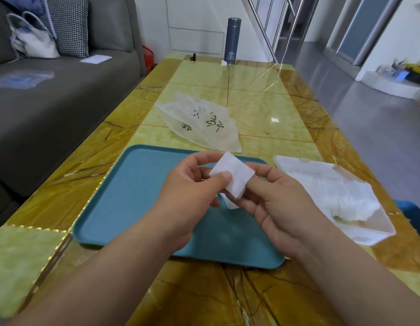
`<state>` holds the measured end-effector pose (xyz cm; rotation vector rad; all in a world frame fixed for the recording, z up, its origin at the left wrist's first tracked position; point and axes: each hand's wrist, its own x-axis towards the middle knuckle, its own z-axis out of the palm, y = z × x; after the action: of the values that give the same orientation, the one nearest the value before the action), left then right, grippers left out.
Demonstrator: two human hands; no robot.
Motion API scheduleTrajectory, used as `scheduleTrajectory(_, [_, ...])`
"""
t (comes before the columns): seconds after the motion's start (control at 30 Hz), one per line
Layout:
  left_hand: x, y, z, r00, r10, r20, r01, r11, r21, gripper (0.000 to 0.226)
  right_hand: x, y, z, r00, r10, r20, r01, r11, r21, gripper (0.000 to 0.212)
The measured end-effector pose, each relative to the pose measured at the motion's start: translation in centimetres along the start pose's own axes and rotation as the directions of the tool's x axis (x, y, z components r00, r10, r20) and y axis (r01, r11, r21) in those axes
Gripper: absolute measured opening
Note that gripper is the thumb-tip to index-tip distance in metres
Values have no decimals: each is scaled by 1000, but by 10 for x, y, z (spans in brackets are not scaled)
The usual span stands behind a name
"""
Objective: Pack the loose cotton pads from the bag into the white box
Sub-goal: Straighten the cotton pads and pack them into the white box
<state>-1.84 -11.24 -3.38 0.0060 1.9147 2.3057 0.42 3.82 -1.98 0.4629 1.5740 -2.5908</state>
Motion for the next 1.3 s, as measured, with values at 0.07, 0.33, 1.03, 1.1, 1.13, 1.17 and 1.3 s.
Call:
scheduleTrajectory(0.07, [0, 0, 0, 1000, 4, -6, -4, 1000, -3, 27, -1, 0, 2, 1000, 2, 8, -2, 1000, 2, 22])
scheduleTrajectory(0.33, [0, -1, 2, 1000, 13, -26, -13, 1000, -3, 28, -5, -3, 3, 999, -2, 36, 2, 1000, 5, 20])
scheduleTrajectory(1.03, [2, -4, -15, 990, -137, 32, 129, 974, 188, 27, 3, 2, -10, 997, -71, -34, 65, 988, -140, 24])
scheduleTrajectory(1.1, [-1, -2, -15, 982, -172, 73, 160, 976, 150, 20, 4, 2, -12, 995, -93, -43, 84, 981, -174, 23])
scheduleTrajectory(1.13, [-2, 0, -13, 979, -186, 88, 173, 976, 130, 18, 5, 2, -12, 993, -108, -42, 99, 977, -187, 22])
scheduleTrajectory(1.17, [-4, 1, -12, 975, -196, 101, 185, 976, 113, 16, 5, 2, -12, 991, -125, -41, 114, 972, -206, 20])
scheduleTrajectory(1.3, [-4, 1, -8, 978, -188, 87, 179, 979, 101, 11, 4, 3, -13, 988, -153, -34, 140, 958, -251, 15])
